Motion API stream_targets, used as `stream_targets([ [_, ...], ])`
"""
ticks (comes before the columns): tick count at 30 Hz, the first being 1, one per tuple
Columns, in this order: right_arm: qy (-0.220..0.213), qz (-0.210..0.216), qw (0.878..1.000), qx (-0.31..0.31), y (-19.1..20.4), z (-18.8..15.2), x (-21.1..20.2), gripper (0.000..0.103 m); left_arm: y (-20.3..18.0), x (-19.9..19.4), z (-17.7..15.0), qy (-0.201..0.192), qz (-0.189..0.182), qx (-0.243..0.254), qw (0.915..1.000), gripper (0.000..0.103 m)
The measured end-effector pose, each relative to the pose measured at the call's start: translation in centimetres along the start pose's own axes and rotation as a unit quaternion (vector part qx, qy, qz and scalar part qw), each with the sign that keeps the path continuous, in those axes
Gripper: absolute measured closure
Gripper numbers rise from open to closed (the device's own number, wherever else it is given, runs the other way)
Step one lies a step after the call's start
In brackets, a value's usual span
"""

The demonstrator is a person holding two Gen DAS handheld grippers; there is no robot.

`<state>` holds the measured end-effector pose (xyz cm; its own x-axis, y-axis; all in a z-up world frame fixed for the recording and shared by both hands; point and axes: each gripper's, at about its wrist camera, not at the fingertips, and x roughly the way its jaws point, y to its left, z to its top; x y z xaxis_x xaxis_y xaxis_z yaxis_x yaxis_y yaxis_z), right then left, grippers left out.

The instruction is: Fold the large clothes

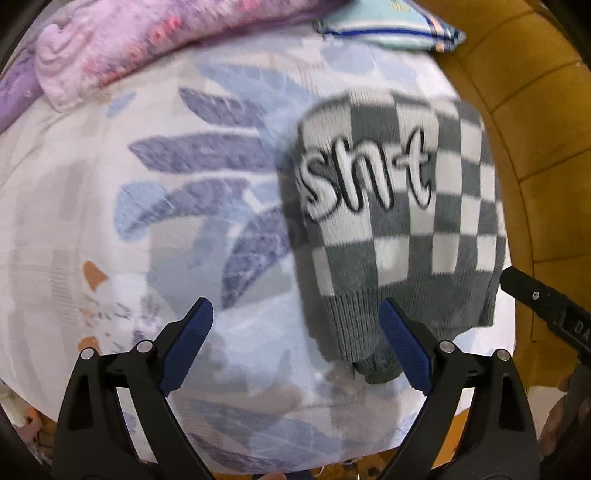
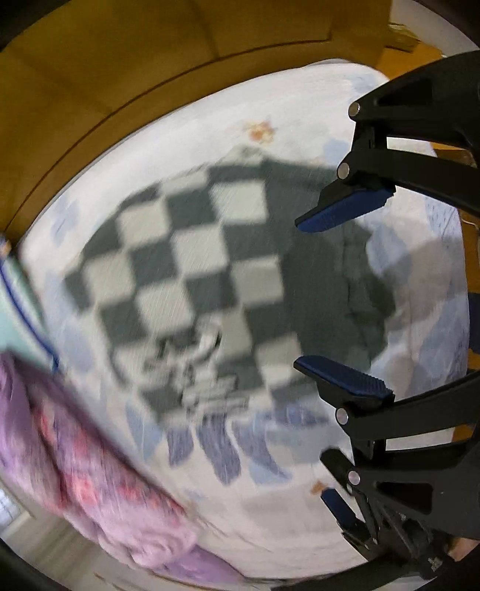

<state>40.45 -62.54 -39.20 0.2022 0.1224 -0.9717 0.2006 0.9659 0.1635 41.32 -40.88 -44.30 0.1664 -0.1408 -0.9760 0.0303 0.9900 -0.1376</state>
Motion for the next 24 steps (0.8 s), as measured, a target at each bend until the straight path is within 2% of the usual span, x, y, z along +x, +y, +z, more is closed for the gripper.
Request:
stream_targets([
  [4, -0.020, 0.005, 0.999, -0.038, 3.4, 0.2, -2.3, 0.033, 1.0, -3.2, 0.6, -0.025, 0.005, -0.011, 0.9996, 0.011],
  [7, -0.033, -0.010, 0.997, -0.064, 5.8, 0.1, -4.2, 0.026, 2.0, -6.7, 0.8, -0.049, 0.004, -0.013, 0.9987, 0.011],
  [10, -0.050, -0.007, 0.996, -0.078, 7.1, -0.5, -6.0, 0.021, 2.8, -9.2, 0.5, -0.066, 0.001, -0.010, 0.9978, 0.011],
  [11, -0.055, -0.009, 0.995, -0.082, 7.9, -0.9, -6.9, 0.017, 3.0, -10.2, 0.4, -0.072, -0.001, -0.009, 0.9974, 0.011],
  [15, -0.081, -0.023, 0.992, -0.096, 10.7, -2.7, -9.8, 0.015, 4.5, -14.0, -0.3, -0.091, -0.013, -0.005, 0.9957, 0.011],
  [19, -0.097, -0.022, 0.990, -0.099, 13.7, -5.1, -12.8, 0.014, 6.5, -17.5, -1.7, -0.099, -0.006, 0.003, 0.9950, 0.011],
  [24, -0.130, -0.023, 0.986, -0.100, 17.9, -8.4, -16.7, 0.014, 9.8, -22.3, -3.8, -0.119, -0.020, 0.006, 0.9926, 0.011],
])
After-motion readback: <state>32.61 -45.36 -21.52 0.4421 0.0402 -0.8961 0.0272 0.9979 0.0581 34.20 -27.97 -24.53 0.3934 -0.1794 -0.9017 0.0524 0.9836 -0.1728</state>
